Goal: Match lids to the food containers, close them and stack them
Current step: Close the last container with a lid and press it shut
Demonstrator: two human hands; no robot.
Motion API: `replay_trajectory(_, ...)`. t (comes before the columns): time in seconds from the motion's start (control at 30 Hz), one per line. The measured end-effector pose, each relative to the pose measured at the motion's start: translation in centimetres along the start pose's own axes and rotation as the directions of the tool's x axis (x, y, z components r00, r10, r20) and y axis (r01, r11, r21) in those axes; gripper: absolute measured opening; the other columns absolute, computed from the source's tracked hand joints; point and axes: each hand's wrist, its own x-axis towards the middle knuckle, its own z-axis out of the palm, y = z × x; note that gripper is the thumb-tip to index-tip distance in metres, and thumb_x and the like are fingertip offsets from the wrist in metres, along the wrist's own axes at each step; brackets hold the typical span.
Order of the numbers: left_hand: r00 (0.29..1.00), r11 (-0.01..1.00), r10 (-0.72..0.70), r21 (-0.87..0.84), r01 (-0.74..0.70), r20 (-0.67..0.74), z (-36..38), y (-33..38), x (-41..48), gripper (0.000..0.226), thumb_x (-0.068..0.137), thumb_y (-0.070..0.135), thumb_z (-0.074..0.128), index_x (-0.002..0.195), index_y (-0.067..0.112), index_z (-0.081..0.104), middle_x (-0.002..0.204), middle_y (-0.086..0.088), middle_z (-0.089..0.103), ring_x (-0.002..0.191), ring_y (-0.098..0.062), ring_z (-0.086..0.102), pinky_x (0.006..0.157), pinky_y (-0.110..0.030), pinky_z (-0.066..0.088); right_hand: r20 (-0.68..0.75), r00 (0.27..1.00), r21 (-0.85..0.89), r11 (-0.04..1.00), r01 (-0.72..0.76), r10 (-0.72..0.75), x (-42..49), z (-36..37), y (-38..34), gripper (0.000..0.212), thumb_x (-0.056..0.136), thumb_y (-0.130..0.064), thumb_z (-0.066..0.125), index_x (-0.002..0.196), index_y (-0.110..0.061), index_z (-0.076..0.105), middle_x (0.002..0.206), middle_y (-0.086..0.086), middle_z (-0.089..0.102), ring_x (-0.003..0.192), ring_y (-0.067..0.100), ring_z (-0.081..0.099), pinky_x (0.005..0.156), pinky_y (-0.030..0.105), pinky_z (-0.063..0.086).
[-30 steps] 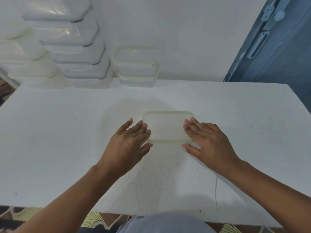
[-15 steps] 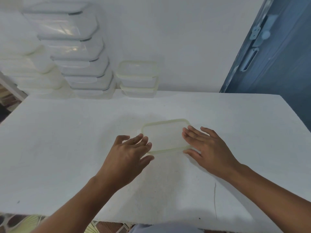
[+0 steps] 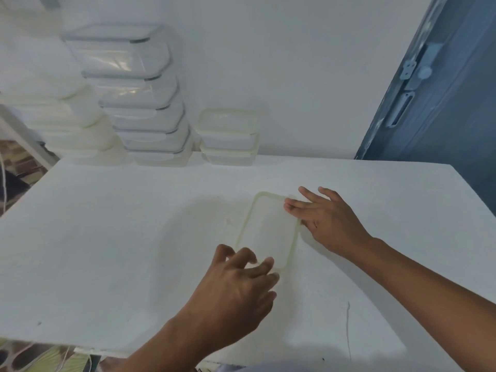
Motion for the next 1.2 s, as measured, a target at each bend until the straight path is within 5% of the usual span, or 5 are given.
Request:
replay_trajectory(0.33,0.993,0.928,-0.105,-0.364,0.081,-0.045,-0.5,-2.6,0.7,0.029,0.091,0.042,0.07,0.117,0.031,0.075,0.133,0.021,0.066,0.113,0.0,0.061,0.095,-0.036,0.043,0.14,0.984,0.181,0.975,-0.132,0.107,0.5,-3.0,-2.0,0.063,0.087,0.004,0.046,0.143,-0.023,0.055,0.152,-0.009,0.047,0.149,0.016,0.031,0.12,0.042,0.024)
replay_trajectory(0.53,0.978,0.962,-0.179,-0.192,0.196,0.102,-0.7,-5.7,-0.1,0.053,0.088,0.067,0.053,0.122,0.032,0.073,0.137,0.02,0.063,0.131,-0.002,0.055,0.104,-0.043,0.045,0.454,0.884,0.288,0.92,-0.265,0.112,-1.9,-7.1,-6.1,0.071,0.093,-0.072,0.036,0.153,-0.033,0.038,0.159,-0.023,0.024,0.147,-0.009,0.012,0.117,0.017,0.005)
replay_trajectory(0.8,0.998,0.998,-0.013,0.069,0.009,0.066,-0.6,-5.4,0.9,0.028,0.084,0.053,0.068,0.094,0.029,0.076,0.115,0.014,0.076,0.125,-0.01,0.064,0.099,-0.058,0.046,0.584,0.806,0.121,0.972,-0.203,0.096,-2.0,-7.2,-7.2,0.085,0.092,-0.073,0.04,0.16,-0.029,0.016,0.165,-0.019,-0.002,0.149,-0.006,-0.008,0.115,0.019,-0.012)
replay_trajectory(1.03,0.998,0.999,-0.009,0.05,0.005,0.062,-0.1,-5.0,0.9,0.027,0.075,0.043,0.088,0.09,0.023,0.077,0.112,0.009,0.077,0.117,-0.006,0.068,0.096,-0.048,0.051,0.533,0.837,0.094,0.974,-0.205,0.125,-1.7,-6.4,-7.9,0.077,0.095,-0.07,0.039,0.158,-0.029,0.024,0.165,-0.017,0.005,0.151,-0.003,0.001,0.111,0.015,-0.012)
replay_trajectory(1.2,0.999,0.999,-0.017,0.028,0.018,-0.043,0.7,-4.9,0.5,0.024,0.079,0.035,0.087,0.092,0.018,0.076,0.112,0.006,0.077,0.119,-0.009,0.067,0.093,-0.045,0.05,0.394,0.896,0.063,0.967,-0.247,0.204,-2.3,-5.2,-8.8,0.066,0.076,-0.064,0.042,0.113,-0.023,0.078,0.127,-0.007,0.069,0.12,0.006,0.063,0.104,0.025,0.04)
